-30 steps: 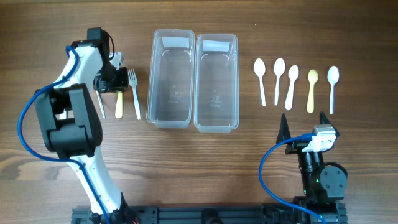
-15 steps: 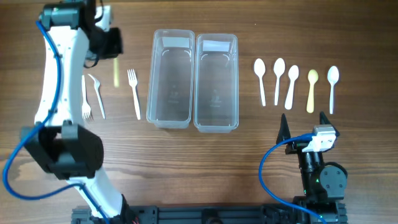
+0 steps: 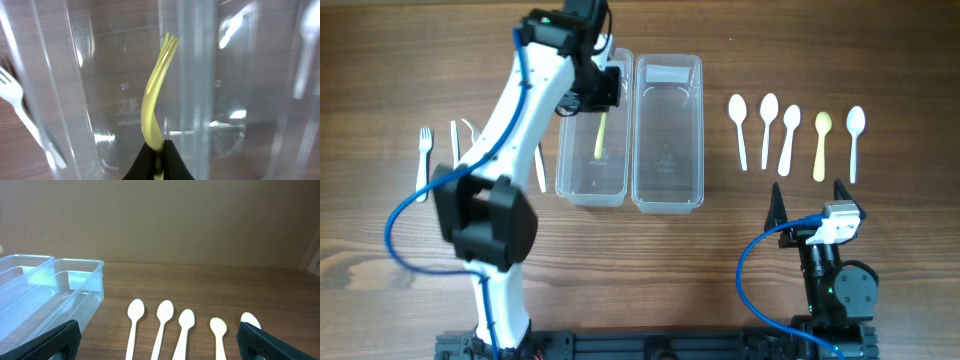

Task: Pack container
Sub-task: 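Carry the yellow fork into the left container and release, then lower the left gripper onto the white fork and grasp it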

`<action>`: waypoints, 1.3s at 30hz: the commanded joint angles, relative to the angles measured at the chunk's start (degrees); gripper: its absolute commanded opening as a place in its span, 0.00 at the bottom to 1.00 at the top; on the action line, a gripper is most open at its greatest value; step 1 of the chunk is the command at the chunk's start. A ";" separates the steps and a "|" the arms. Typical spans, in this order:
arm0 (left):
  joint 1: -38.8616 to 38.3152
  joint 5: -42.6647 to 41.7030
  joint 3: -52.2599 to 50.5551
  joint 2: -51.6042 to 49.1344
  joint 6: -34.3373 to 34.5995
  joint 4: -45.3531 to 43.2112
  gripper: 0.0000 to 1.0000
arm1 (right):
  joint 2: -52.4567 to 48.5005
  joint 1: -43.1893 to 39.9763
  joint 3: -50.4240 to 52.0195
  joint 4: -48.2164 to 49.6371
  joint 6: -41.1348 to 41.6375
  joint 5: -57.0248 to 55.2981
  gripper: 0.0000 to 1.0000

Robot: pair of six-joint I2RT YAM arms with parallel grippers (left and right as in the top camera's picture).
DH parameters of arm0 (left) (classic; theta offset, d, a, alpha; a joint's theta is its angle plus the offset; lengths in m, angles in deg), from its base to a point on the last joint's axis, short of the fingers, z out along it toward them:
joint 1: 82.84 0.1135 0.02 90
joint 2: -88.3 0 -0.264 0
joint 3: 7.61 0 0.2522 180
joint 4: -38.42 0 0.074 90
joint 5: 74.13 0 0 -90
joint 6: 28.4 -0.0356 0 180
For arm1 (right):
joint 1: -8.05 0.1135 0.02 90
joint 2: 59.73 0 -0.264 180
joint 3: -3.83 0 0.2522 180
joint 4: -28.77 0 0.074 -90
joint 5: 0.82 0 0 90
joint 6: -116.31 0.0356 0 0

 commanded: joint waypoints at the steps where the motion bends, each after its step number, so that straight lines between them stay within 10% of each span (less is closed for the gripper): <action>1: 0.44 2.73 -0.44 -5.68 1.11 -1.05 0.04 | 0.26 -0.20 0.07 0.24 -0.11 0.92 1.00; 7: 0.48 2.71 -0.44 -8.90 1.11 -2.43 0.08 | 0.26 -0.20 0.07 0.24 -0.13 0.92 1.00; 9: 0.48 2.71 -0.42 -8.90 0.92 -2.58 0.42 | 0.26 -0.20 0.07 0.24 -0.11 0.92 0.99; 30: 22.29 3.98 5.75 9.73 7.39 10.69 0.41 | 0.26 -0.20 0.07 0.24 -0.13 0.92 1.00; 39: 21.49 3.91 -14.01 6.93 8.63 -7.34 0.40 | 0.26 -0.20 0.07 0.24 -0.11 0.92 1.00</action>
